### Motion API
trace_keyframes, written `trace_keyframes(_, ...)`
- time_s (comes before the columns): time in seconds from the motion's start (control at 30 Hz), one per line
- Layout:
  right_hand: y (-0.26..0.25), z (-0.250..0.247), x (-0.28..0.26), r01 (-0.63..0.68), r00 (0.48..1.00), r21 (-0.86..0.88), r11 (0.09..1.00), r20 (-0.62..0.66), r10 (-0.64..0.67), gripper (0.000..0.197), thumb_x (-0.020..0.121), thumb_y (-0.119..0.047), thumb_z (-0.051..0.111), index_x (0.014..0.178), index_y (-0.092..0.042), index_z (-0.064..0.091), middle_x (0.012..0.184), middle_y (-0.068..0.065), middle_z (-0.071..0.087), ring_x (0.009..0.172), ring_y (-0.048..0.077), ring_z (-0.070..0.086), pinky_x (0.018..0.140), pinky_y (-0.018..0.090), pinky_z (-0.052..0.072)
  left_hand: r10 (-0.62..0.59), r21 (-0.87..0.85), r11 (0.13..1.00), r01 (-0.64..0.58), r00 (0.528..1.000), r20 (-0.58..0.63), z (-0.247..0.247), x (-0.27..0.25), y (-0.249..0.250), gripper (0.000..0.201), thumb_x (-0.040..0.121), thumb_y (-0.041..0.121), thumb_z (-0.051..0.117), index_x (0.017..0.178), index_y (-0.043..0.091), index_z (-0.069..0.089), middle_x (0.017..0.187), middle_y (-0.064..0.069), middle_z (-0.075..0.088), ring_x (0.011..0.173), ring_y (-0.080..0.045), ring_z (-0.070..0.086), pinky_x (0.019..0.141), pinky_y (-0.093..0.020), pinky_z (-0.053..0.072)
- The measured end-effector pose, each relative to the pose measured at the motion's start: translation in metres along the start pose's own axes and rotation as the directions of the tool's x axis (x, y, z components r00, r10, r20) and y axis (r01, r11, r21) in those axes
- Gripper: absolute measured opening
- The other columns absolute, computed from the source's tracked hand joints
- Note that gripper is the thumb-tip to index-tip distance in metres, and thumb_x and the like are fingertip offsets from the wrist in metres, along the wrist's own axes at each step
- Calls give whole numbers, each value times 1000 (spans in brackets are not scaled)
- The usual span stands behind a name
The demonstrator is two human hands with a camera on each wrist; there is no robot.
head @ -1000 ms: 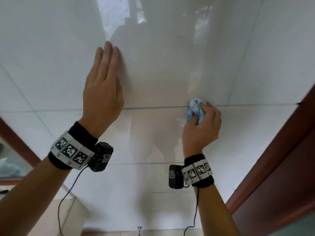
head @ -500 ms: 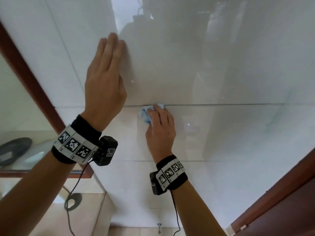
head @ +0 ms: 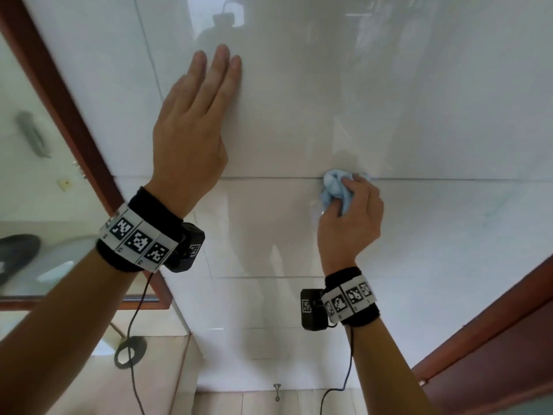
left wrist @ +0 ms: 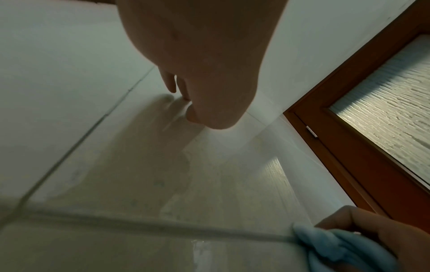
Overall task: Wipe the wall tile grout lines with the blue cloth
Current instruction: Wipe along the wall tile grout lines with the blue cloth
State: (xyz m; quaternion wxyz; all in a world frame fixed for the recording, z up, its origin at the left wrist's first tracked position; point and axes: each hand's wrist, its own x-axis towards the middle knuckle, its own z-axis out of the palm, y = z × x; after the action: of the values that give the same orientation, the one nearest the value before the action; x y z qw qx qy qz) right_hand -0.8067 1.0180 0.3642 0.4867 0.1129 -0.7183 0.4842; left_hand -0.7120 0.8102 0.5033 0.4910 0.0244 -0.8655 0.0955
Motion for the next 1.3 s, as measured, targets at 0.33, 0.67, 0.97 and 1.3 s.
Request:
trace_keyframes(0.33, -120, 71, -83, 395, 778, 227, 890, 432, -456, 34, 87, 8, 53, 111, -6, 72, 120, 8, 69, 119, 30, 57, 98, 32, 52, 64, -17, 998, -62, 983, 173, -25, 2, -27, 95, 82, -15, 36, 167, 23, 20, 174, 7, 18, 161, -13, 14, 131, -36, 15)
trace_keyframes(0.67, -50, 30, -35, 478, 745, 217, 851, 414, -523, 44, 74, 17, 63, 110, -6, 73, 123, 10, 70, 118, 34, 61, 100, 38, 53, -16, -22, 1000, 21, 975, 221, -34, -4, -19, 96, 83, -16, 37, 167, 25, 18, 174, 9, 16, 161, -13, 13, 131, -33, 11)
trace_keyframes(0.97, 62, -49, 40, 363, 888, -8, 932, 304, -344, 36, 74, 10, 77, 106, -7, 75, 116, 8, 73, 110, 29, 65, 101, 23, 46, -24, -147, 988, 43, 991, 129, -11, -8, 33, 85, 88, -11, 38, 166, 19, 23, 174, 2, 19, 161, -19, 16, 126, -44, 27)
trace_keyframes(1.3, 142, -108, 103, 141, 971, -132, 981, 211, -111, 27, 87, -1, 65, 109, -16, 68, 119, -1, 70, 109, 19, 65, 94, 21, 48, 94, -282, 957, -60, 990, 106, 22, 19, 132, 83, 88, -8, 41, 165, 17, 27, 173, 1, 23, 160, -20, 20, 126, -40, 29)
